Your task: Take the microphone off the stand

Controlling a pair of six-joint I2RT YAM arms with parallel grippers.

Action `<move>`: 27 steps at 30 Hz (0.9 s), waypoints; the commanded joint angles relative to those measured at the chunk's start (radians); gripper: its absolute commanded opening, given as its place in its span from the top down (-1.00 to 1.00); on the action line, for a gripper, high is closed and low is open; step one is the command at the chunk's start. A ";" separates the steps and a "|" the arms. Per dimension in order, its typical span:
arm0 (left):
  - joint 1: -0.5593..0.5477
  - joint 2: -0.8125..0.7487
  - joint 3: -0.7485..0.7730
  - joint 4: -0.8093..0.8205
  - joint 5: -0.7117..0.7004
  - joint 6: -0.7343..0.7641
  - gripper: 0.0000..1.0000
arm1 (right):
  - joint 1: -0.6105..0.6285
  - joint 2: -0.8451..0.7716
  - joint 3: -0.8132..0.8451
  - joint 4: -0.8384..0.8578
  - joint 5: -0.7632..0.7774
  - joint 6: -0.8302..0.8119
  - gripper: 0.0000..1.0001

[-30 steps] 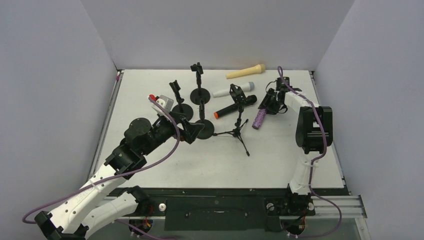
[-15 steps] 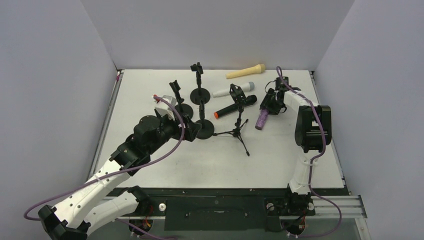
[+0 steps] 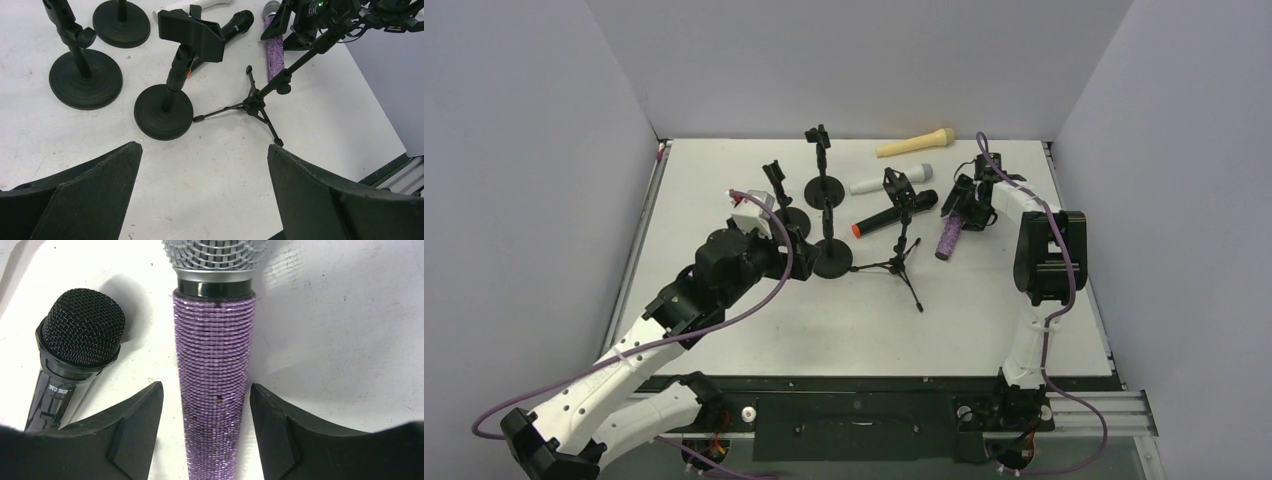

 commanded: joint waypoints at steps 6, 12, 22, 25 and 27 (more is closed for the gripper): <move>0.005 0.025 0.100 -0.050 -0.111 -0.015 -0.93 | 0.001 -0.185 0.040 -0.008 0.032 -0.005 -0.21; 0.005 0.055 0.150 -0.082 -0.176 -0.027 -0.93 | -0.003 -0.292 0.069 -0.050 0.054 -0.008 -0.23; 0.004 0.068 0.261 -0.110 -0.244 -0.006 -0.93 | 0.008 -0.558 0.129 -0.101 0.048 -0.012 -0.25; 0.004 0.077 0.308 -0.102 -0.243 0.016 -0.93 | 0.046 -0.652 0.149 -0.098 0.044 -0.009 -0.27; 0.004 0.090 0.348 -0.100 -0.245 0.026 -0.93 | 0.076 -0.711 0.160 -0.088 0.034 -0.005 -0.29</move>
